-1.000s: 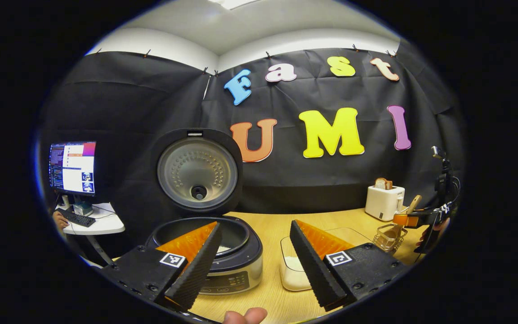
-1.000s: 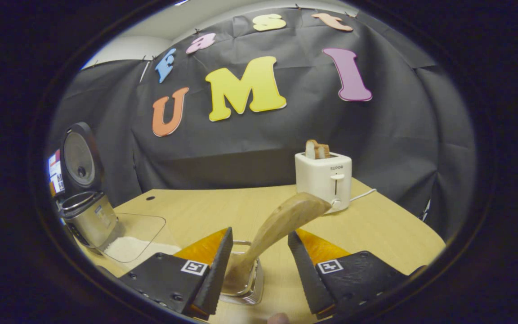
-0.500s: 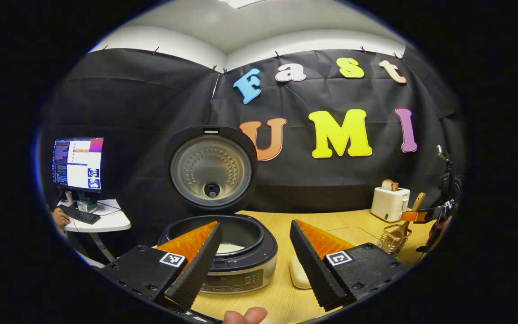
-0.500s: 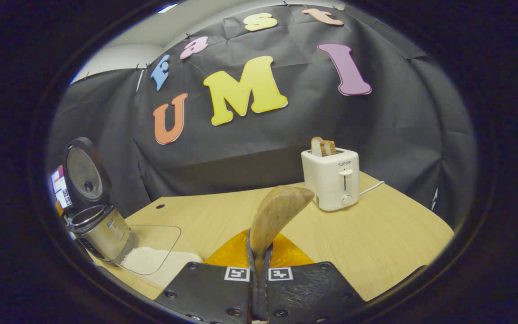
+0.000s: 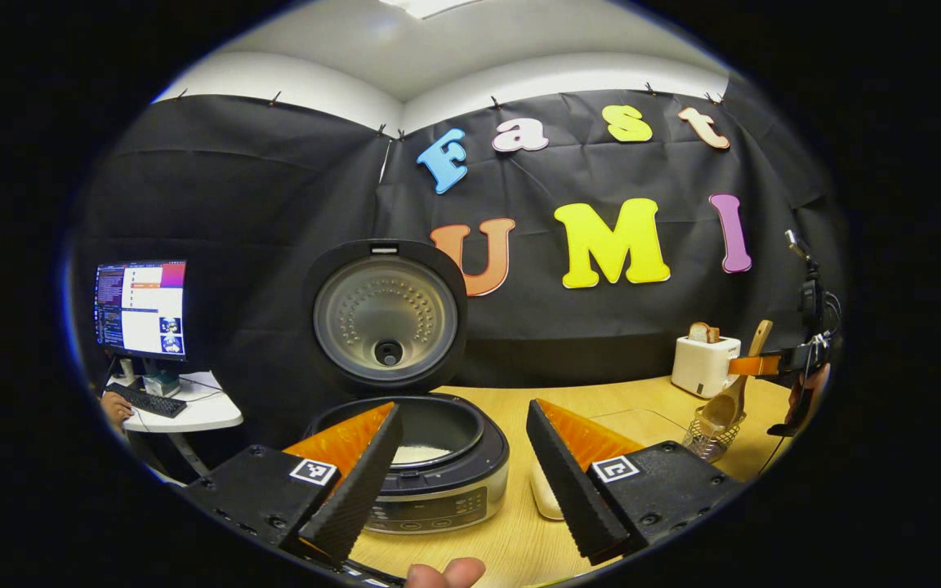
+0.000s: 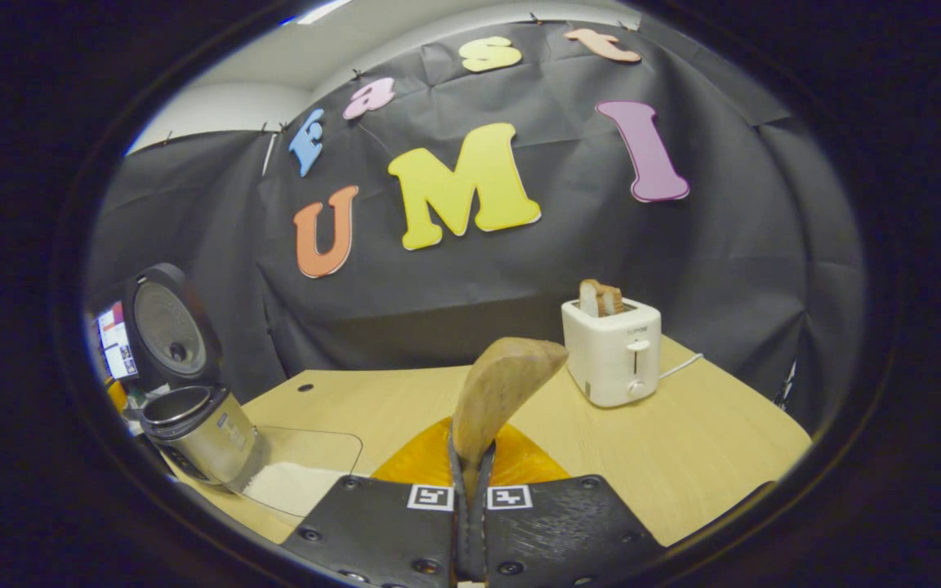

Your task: Close the left gripper, press the button to open the rice cooker; take a wooden spoon from the chopstick holder with the right hand, scoop a spoonful of rice and pour it into the rice cooker, then put the wooden spoon back into the chopstick holder.

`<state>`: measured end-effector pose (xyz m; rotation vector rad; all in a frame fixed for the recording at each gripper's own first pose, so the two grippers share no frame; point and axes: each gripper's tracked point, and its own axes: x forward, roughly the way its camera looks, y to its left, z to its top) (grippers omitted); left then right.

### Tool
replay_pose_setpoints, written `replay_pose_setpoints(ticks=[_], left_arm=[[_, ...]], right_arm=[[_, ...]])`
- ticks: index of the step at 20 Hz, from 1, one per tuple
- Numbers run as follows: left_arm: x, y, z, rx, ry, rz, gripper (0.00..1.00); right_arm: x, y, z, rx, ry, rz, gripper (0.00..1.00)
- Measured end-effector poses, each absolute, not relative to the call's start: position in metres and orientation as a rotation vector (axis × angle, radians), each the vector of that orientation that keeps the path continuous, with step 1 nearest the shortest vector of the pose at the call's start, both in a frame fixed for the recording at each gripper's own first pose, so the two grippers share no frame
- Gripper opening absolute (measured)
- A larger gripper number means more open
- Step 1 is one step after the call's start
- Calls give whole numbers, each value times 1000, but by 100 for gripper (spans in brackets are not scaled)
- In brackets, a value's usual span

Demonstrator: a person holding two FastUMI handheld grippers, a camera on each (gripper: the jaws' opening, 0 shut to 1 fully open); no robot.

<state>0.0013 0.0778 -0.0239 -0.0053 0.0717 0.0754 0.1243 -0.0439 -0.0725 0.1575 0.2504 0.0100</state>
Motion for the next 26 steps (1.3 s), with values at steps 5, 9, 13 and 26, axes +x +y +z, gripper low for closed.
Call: replay_pose_setpoints(ticks=[5,9,13,26], left_arm=[[-1,89,-28,-16,89,92,98],[-2,99,-29,-13,97,112,98],[-4,107,-26,-12,89,116,98],[-6,113,-26,67,85,106,97]], right_arm=[[126,-22,-35,104,215,54,0],[124,13,-16,112,220,127,0],[129,70,-1,89,206,210,0],[150,155,-117,-353,306,190,0]])
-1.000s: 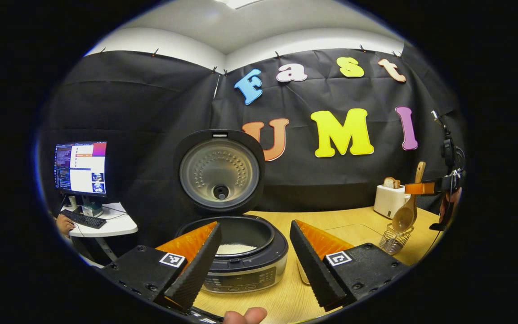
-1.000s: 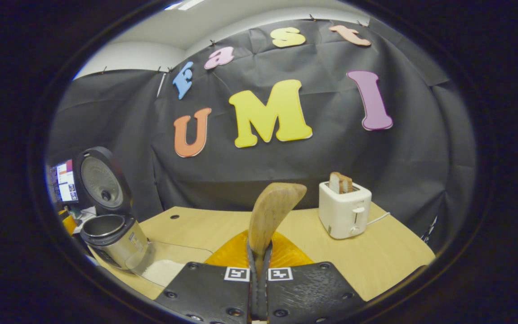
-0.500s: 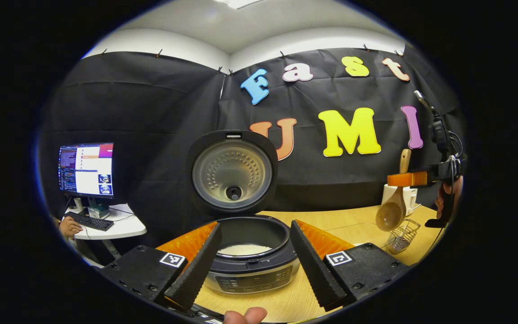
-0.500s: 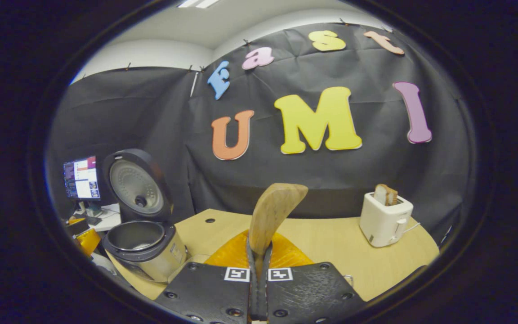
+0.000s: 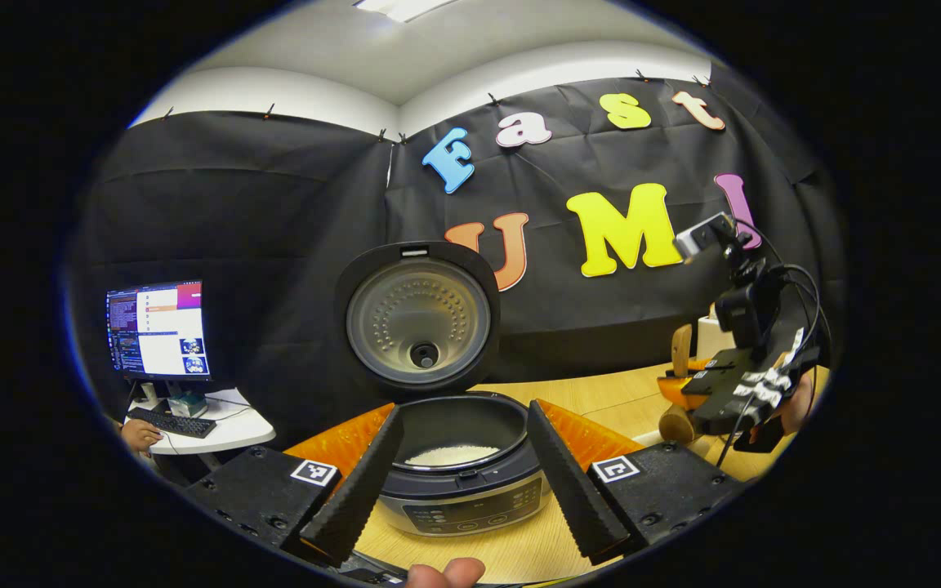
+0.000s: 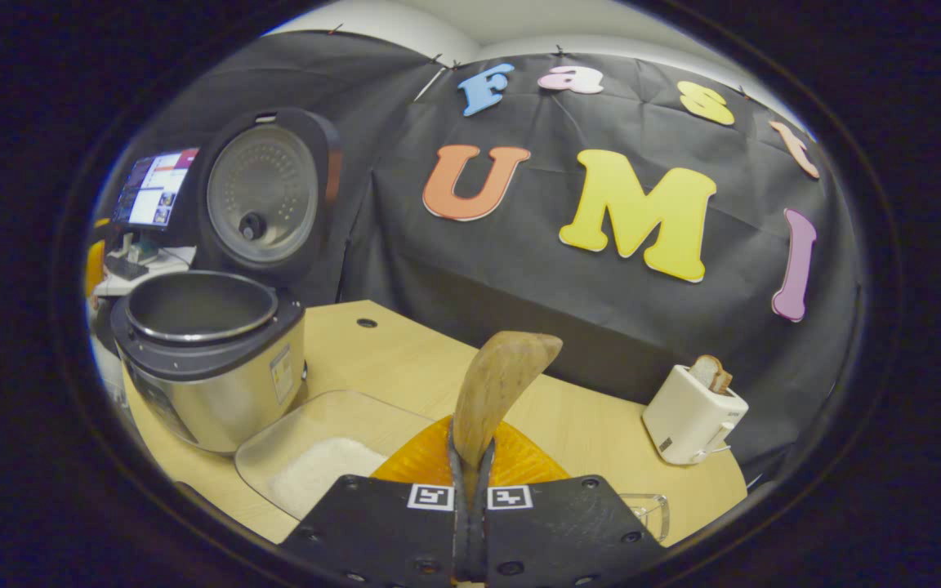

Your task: Close the left gripper, press the button to open the rice cooker; take a wooden spoon from the chopstick holder with the right hand, scoop a spoonful of rice and pour it into the rice cooker, then put the wooden spoon back into the chopstick holder.

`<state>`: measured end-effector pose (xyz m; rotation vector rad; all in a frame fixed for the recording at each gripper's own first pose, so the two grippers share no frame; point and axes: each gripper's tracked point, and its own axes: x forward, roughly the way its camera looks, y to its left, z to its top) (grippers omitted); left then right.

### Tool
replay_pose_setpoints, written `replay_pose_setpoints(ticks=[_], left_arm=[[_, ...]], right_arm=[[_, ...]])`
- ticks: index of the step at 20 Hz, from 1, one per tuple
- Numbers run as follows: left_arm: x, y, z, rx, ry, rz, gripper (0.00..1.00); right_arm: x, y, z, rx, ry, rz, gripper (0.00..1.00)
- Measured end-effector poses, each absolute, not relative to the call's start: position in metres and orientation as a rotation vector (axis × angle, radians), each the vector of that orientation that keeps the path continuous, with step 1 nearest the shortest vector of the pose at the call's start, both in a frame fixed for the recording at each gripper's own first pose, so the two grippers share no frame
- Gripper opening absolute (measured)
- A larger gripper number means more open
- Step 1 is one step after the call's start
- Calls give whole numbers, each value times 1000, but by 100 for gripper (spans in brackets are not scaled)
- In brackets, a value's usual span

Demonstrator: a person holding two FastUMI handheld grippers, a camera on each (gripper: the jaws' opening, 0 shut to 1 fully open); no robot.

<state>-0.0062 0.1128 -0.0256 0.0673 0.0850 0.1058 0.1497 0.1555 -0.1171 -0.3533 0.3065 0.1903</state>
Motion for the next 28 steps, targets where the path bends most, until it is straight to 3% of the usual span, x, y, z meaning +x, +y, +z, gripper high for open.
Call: replay_pose_setpoints(ticks=[18,28], left_arm=[[-13,141,-27,-14,90,142,97],[-14,134,-24,-32,86,121,97]], right_arm=[[142,237,-141,186,510,322,0],[150,231,-135,434,575,311,0]])
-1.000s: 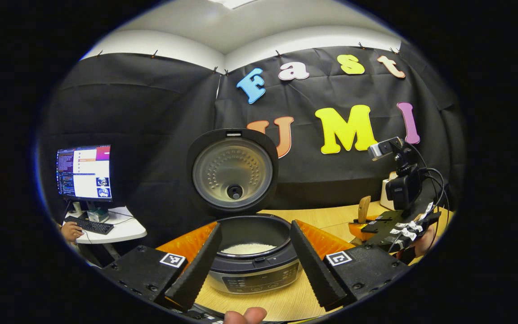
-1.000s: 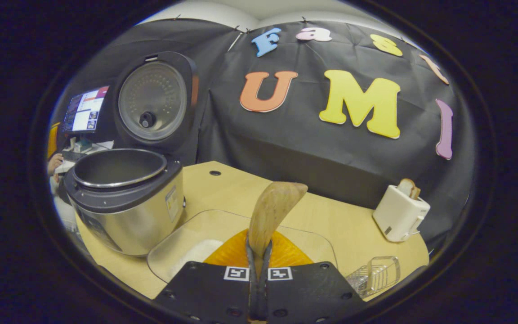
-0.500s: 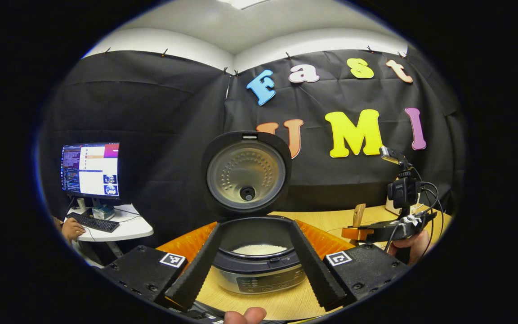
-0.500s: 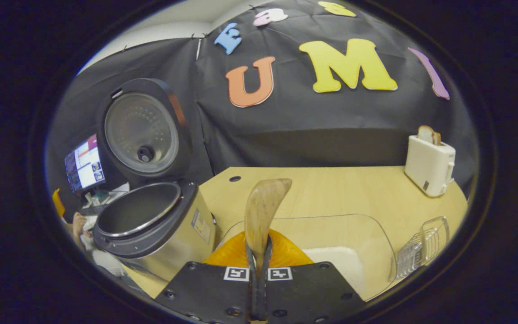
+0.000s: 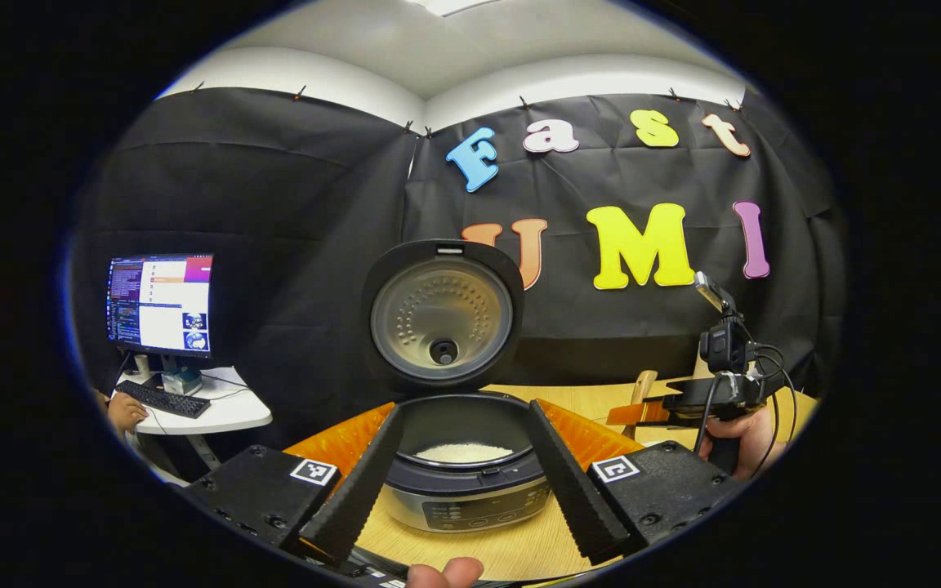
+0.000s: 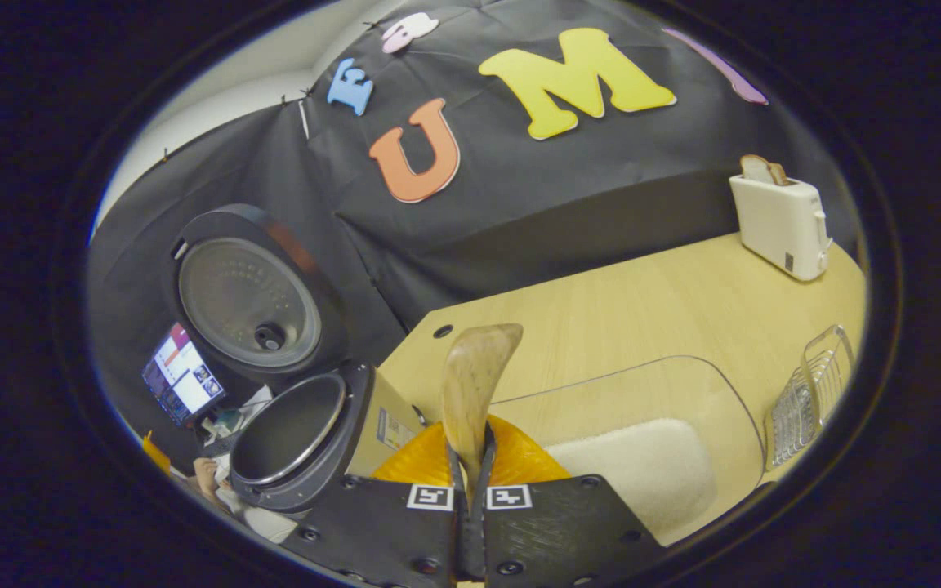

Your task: Close the left gripper, press the button to open the rice cooker; take a wooden spoon from the chopstick holder with the right hand, scoop a spoonful of rice and pour it into the rice cooker, then put the wooden spoon back into the chopstick holder.

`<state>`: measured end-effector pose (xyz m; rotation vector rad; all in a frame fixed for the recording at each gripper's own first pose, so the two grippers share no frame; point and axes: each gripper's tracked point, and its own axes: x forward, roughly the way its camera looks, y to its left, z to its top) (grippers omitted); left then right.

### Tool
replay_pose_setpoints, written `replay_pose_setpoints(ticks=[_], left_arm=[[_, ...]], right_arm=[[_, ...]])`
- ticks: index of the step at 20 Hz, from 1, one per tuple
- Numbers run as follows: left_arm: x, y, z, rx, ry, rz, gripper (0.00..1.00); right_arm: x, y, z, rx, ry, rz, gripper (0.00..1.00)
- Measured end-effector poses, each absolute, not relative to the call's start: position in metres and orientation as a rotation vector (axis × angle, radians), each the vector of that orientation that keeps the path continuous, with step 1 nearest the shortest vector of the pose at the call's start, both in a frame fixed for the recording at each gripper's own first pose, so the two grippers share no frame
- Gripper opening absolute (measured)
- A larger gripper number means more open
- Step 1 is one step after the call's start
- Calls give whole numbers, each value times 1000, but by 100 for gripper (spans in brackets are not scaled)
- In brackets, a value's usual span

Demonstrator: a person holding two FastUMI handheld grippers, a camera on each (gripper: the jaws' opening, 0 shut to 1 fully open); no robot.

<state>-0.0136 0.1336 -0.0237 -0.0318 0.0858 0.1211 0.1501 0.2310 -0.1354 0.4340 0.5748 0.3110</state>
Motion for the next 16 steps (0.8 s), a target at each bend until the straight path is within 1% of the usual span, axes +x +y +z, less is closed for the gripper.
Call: replay_pose_setpoints(ticks=[4,8,12,13,14,15,16], left_arm=[[-13,134,-25,-31,85,128,97],[-11,128,-28,-41,94,112,97],[-12,129,-25,-36,86,109,97],[-12,130,-26,-34,86,112,97],[-13,133,-26,-31,85,117,100],[-14,136,-26,-27,85,124,97],[-15,139,-25,-24,82,132,97]], right_arm=[[151,205,-136,497,563,286,0],[148,182,-126,603,551,292,0],[156,151,-121,690,532,253,0],[158,146,-120,706,528,247,0],[159,141,-117,726,521,242,0],[160,137,-114,741,514,236,0],[161,132,-109,745,494,229,0]])
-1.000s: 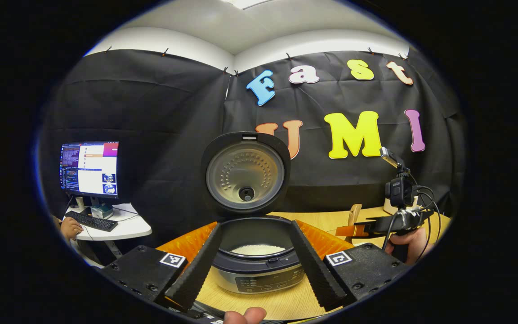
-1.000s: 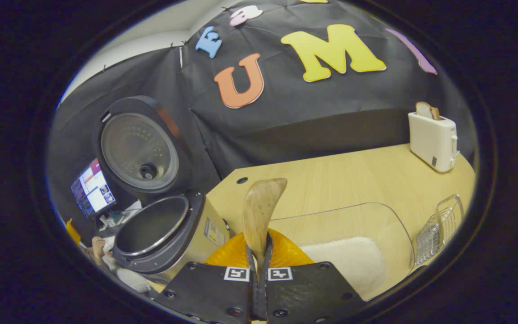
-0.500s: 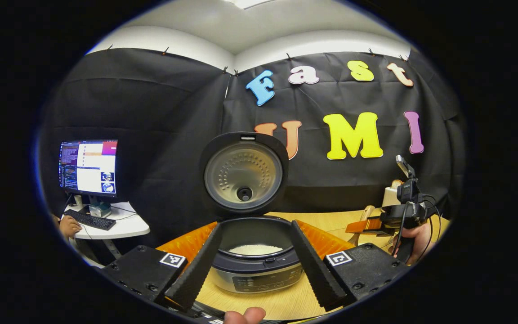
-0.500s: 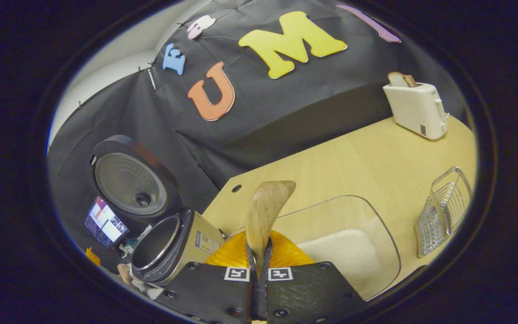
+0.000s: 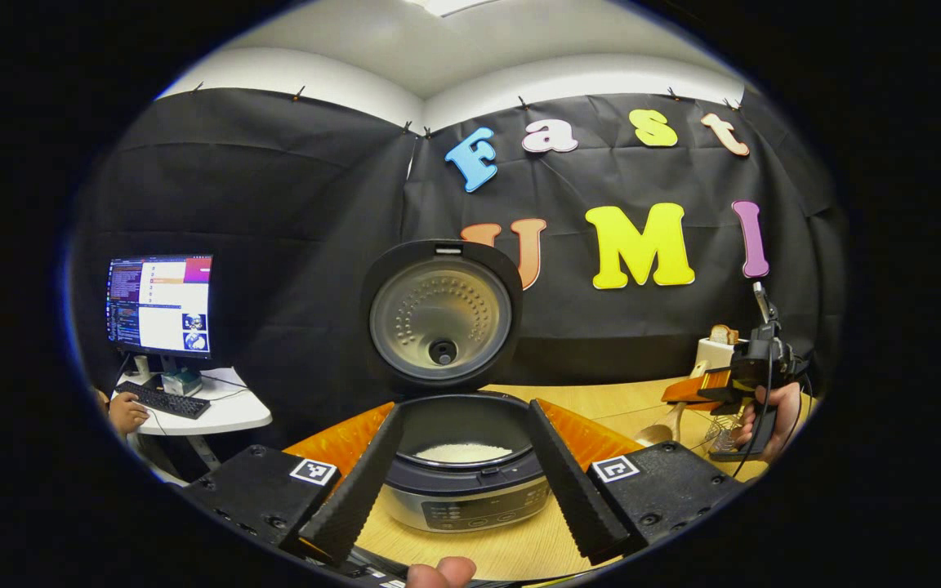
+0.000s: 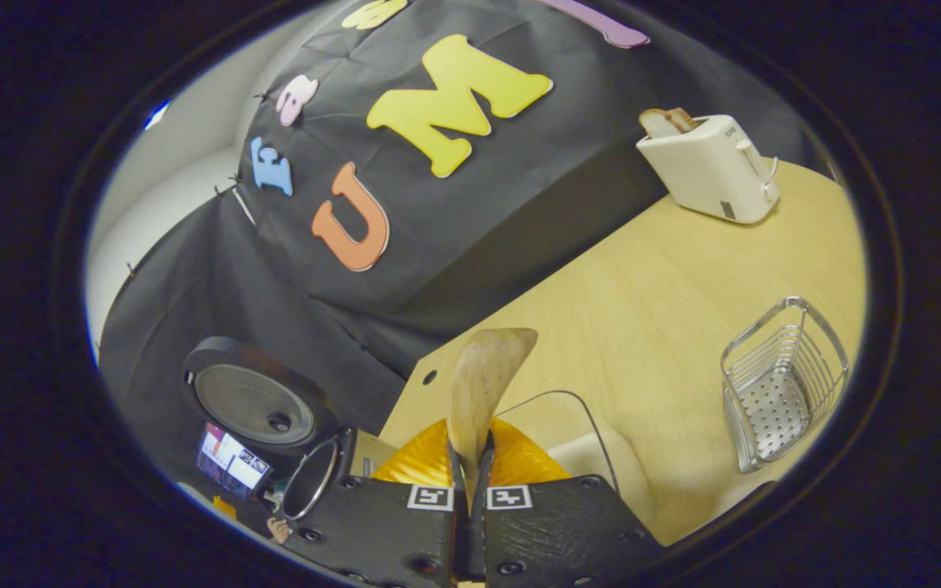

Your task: Close the left gripper, press the button to open the rice cooker; take a wooden spoon from the chopstick holder with the right hand, scoop a spoonful of rice and pour it into the rice cooker, then put the wooden spoon back into the chopstick holder.

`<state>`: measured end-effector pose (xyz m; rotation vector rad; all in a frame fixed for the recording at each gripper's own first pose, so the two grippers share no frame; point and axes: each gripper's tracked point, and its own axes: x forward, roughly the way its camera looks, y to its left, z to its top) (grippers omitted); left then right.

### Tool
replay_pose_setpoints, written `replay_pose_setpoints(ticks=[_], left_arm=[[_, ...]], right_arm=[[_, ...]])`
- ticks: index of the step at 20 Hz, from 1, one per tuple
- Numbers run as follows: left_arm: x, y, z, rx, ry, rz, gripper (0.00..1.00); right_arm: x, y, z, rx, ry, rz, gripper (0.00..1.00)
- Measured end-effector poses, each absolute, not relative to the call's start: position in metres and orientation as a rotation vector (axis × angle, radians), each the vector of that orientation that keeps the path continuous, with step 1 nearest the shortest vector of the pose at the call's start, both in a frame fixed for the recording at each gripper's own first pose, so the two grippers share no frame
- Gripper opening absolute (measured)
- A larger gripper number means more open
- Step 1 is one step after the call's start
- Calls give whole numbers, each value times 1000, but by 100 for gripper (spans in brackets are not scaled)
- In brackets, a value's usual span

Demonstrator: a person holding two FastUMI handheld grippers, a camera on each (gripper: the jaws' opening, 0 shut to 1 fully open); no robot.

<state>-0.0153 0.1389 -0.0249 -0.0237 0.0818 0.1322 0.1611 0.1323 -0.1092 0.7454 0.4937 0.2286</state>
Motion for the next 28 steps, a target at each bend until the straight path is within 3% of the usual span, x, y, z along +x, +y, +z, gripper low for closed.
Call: replay_pose_setpoints(ticks=[9,18,28], left_arm=[[-18,172,-38,-41,104,194,98],[-25,193,-42,-27,116,228,98],[-34,214,-40,-32,114,270,97]], right_arm=[[164,146,-43,798,362,288,0],[172,283,28,813,350,504,0],[186,384,26,550,344,560,0]])
